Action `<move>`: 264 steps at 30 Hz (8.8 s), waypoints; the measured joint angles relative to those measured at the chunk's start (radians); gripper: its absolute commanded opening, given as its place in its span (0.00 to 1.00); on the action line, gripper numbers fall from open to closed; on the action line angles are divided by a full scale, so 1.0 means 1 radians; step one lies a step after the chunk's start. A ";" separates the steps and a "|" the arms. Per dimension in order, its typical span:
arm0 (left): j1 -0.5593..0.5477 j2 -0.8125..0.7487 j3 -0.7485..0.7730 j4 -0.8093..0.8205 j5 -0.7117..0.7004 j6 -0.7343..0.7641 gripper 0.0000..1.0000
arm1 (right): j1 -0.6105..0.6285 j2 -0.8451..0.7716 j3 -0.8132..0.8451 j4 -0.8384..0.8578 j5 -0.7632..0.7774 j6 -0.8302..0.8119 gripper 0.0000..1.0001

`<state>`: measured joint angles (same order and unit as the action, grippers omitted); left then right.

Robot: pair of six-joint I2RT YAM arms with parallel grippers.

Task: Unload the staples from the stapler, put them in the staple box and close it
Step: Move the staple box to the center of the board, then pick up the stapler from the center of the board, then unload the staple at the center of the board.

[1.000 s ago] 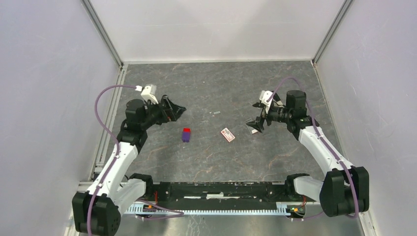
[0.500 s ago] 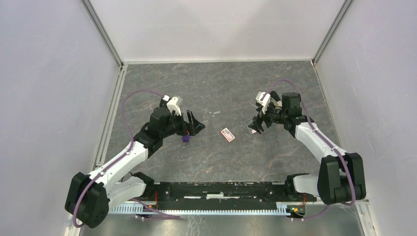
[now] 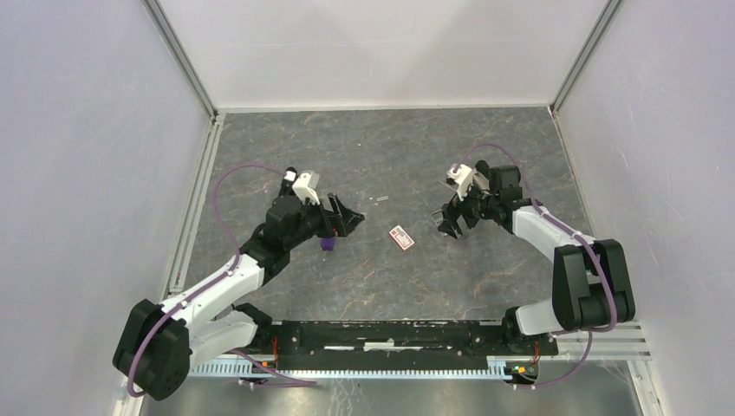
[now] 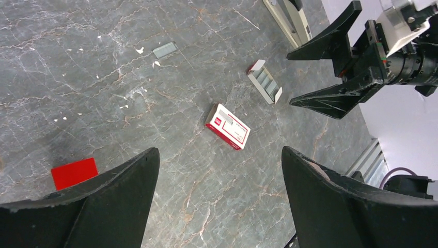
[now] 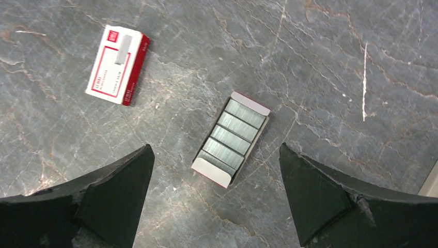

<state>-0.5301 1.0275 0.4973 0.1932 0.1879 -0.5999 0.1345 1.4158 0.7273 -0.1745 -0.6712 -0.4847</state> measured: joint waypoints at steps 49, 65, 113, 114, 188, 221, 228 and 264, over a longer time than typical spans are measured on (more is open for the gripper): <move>0.000 -0.112 -0.050 0.024 -0.081 -0.002 1.00 | 0.143 0.205 0.096 -0.018 0.225 0.042 0.89; 0.000 -0.112 -0.050 0.024 -0.073 -0.002 1.00 | 0.163 0.212 0.103 -0.036 0.205 0.023 0.86; -0.004 0.148 0.177 0.018 0.113 0.074 1.00 | 0.002 -0.031 0.138 -0.114 -0.061 -0.064 0.98; -0.005 0.152 0.180 0.018 0.121 0.074 1.00 | -0.021 -0.035 0.138 -0.112 -0.049 -0.062 0.98; -0.193 0.719 0.377 1.087 0.451 0.016 0.72 | -0.082 -0.031 0.495 -0.619 -0.610 -0.299 0.00; -0.116 0.613 0.218 1.170 0.429 -0.006 0.55 | -0.300 -0.014 0.261 1.430 -0.819 1.691 0.00; -0.105 0.410 0.082 1.071 0.386 0.042 0.57 | -0.327 0.110 0.286 1.612 -0.885 1.936 0.00; -0.105 -0.219 -0.095 0.457 0.203 0.201 0.61 | -0.258 0.276 0.527 1.464 -0.535 1.514 0.00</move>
<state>-0.6350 0.8085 0.4026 0.6506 0.3908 -0.3992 -0.1234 1.6917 1.2545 1.2896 -1.2064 1.0294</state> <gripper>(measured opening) 0.605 0.377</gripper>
